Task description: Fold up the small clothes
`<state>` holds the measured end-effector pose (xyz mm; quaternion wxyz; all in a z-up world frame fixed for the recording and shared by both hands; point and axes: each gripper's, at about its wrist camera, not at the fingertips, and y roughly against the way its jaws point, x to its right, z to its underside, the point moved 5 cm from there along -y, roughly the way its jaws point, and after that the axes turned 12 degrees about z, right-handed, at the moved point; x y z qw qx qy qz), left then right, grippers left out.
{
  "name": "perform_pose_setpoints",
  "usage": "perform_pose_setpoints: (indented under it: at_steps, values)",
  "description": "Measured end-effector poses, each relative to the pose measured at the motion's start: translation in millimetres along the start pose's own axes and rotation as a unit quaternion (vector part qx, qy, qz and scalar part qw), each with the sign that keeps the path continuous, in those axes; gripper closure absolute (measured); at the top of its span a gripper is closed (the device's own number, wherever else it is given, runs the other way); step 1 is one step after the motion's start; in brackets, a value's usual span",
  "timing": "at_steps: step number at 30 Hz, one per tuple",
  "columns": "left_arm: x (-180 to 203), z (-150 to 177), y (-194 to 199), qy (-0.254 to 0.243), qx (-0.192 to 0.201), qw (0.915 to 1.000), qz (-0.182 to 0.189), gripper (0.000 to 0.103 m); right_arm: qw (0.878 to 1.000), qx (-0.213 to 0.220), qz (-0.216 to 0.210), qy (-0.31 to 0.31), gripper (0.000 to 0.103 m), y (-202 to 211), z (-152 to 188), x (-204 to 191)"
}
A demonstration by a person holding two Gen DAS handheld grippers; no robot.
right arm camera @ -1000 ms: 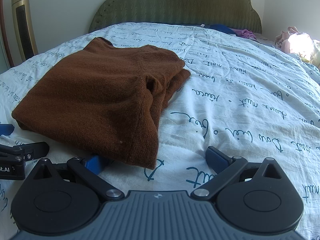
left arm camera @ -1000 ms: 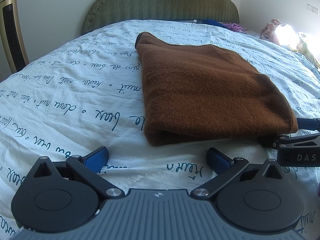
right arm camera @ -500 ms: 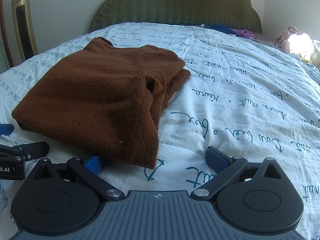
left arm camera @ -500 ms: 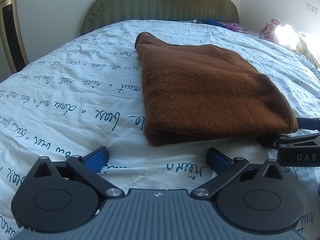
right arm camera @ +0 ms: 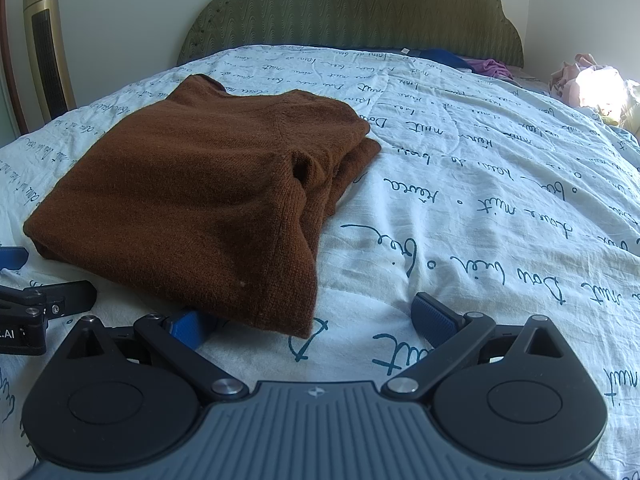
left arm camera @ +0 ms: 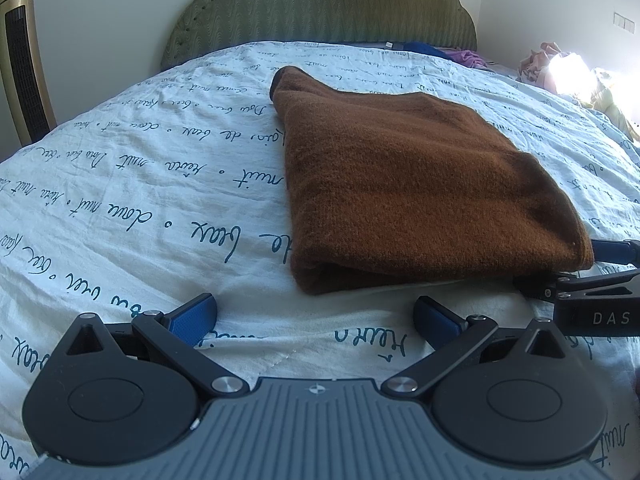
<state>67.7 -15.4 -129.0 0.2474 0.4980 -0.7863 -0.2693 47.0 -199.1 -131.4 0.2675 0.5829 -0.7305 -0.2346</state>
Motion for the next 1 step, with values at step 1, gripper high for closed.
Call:
perform_pose_setpoints:
  at_steps: [1]
  values:
    - [0.6,-0.2,-0.6,-0.002,-0.001,1.0,-0.002,0.0,1.0,0.0,0.0,0.0,0.0,0.0,0.0,-0.1]
